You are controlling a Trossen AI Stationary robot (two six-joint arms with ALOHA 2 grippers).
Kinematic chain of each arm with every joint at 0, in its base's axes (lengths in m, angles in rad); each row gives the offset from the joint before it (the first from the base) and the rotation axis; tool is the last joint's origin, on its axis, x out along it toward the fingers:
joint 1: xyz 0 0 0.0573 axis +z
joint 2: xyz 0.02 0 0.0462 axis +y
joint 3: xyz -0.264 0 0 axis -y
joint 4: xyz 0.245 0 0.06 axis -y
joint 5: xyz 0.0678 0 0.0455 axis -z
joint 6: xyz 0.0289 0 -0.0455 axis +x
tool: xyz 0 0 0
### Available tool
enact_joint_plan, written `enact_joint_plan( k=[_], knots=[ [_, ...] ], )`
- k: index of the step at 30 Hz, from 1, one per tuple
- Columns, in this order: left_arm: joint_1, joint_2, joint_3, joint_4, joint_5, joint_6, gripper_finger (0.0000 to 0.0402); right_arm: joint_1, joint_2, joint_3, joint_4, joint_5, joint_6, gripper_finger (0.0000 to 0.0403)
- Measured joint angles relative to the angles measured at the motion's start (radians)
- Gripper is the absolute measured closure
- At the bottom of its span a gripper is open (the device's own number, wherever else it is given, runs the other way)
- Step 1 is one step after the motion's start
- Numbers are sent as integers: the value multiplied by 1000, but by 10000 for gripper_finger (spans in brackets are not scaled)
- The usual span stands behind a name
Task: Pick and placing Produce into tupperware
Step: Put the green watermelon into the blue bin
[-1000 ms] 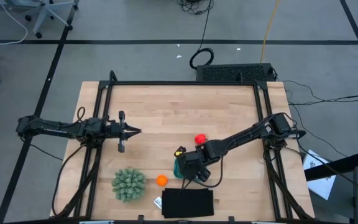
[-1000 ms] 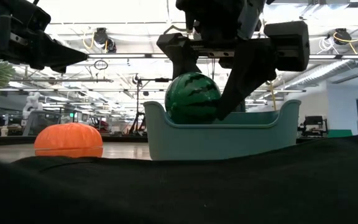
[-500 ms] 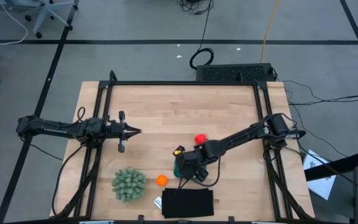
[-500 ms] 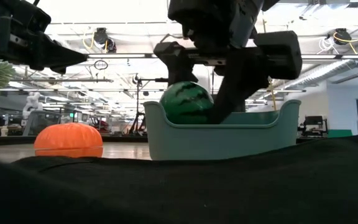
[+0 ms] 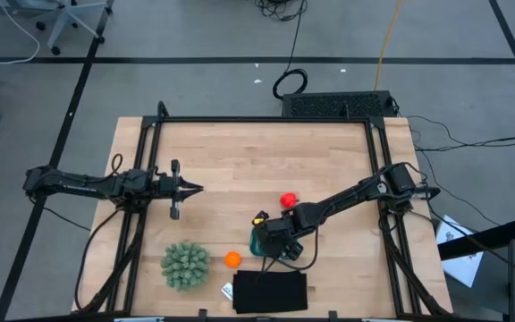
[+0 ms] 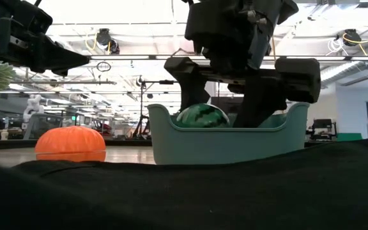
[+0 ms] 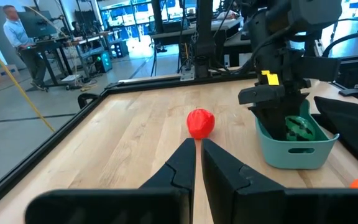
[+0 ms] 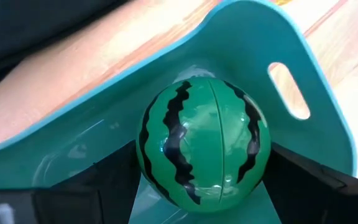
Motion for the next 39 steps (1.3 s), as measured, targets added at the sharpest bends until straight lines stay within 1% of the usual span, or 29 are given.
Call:
enact_joint_plan(
  k=[5,15,27,30,33,39],
  knots=[
    [0,0,0,0,0,0,371,0,0,0,-2,0,6,117],
    [0,0,0,-1,0,0,371,-14,0,0,-1,0,78,87],
    [0,0,0,-2,0,0,371,-20,0,0,-10,-2,85,65],
    [0,0,0,-2,0,0,371,-20,0,0,-10,0,85,64],
    [0,0,0,-2,0,0,371,-20,0,0,-11,27,85,64],
    [0,0,0,-2,0,0,371,-20,-2,1,-15,30,82,64]
  ],
)
